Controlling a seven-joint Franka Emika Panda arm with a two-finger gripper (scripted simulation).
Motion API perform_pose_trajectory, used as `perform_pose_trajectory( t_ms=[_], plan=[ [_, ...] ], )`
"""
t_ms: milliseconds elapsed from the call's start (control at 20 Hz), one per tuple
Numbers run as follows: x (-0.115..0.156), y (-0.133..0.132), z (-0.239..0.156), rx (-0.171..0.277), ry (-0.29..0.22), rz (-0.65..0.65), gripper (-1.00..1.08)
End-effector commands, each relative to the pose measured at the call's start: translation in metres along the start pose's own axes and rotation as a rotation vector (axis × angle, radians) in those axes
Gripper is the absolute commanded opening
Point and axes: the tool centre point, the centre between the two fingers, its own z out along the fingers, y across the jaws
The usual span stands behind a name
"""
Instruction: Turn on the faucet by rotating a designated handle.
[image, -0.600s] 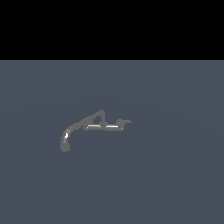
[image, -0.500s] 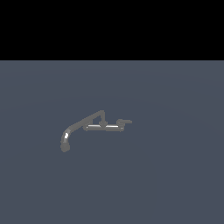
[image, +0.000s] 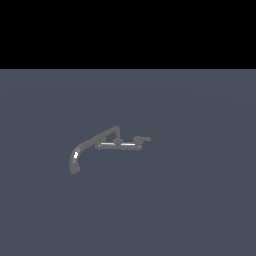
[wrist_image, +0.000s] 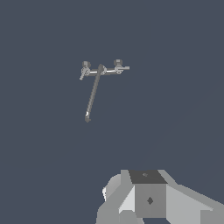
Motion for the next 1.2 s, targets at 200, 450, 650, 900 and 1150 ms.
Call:
perform_pose_trajectory(
  t_ms=[200, 450, 650, 900, 1150],
  plan=[
    [0.015, -0.011, 0.026, 0.000, -0.001, 0.099, -1.00],
    [0.033, -0.023, 0.056, 0.000, -0.001, 0.212, -1.00],
    [0.049, -0.031, 0.083, 0.001, -0.001, 0.311, -1.00],
    [0.072, -0.039, 0.116, 0.002, -0.002, 0.434, -1.00],
    [0.095, -0.044, 0.148, 0.002, -0.002, 0.557, -1.00]
  ],
)
